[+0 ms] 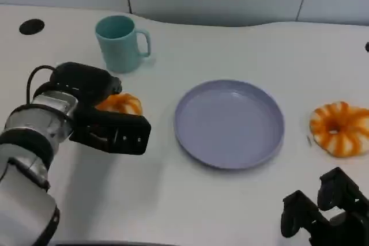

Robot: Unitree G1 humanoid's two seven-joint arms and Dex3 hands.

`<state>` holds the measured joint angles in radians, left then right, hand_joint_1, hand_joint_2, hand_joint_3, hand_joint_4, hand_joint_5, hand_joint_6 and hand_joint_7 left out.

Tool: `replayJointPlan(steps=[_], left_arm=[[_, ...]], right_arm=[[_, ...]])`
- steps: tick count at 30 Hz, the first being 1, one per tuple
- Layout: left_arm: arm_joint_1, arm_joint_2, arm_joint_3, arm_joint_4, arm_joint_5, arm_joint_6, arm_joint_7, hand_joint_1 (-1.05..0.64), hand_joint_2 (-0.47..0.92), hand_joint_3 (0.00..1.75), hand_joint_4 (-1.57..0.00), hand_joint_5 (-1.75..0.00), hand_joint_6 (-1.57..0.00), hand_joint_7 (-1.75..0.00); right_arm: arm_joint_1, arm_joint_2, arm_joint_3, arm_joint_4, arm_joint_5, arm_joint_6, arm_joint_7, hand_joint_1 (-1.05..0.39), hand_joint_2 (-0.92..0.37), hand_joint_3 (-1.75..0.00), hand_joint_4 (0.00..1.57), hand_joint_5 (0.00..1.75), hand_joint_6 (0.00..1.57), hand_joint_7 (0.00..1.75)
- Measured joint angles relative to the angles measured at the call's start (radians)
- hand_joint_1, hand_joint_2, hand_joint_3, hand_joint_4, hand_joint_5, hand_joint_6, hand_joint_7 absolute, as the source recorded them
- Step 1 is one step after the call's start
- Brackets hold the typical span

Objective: Grasp the bread from the table and place it into the plate.

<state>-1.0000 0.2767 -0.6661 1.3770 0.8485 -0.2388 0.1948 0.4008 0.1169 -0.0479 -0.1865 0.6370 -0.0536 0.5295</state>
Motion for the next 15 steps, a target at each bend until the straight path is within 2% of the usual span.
replayJointPlan(steps=[13,15], left_arm=[[0.039,0.002,0.006,0.0,-0.002,0.002,0.027,-0.73,0.92,0.3,-0.31,-0.01,-0.28,0.0],[0.04,0.002,0.009,-0.001,-0.004,0.002,0.031,-0.82,0.92,0.45,-0.2,0.0,-0.23,0.0]], right_arm=[[0.022,-0.003,0.0,-0.015,0.014,0.011,0.001,-0.44,-0.86,0.0,0.79,1.75,0.65,1.75],[0.022,-0.004,0.0,-0.02,0.016,0.011,0.002,-0.45,-0.85,0.0,0.79,1.75,0.65,1.75]])
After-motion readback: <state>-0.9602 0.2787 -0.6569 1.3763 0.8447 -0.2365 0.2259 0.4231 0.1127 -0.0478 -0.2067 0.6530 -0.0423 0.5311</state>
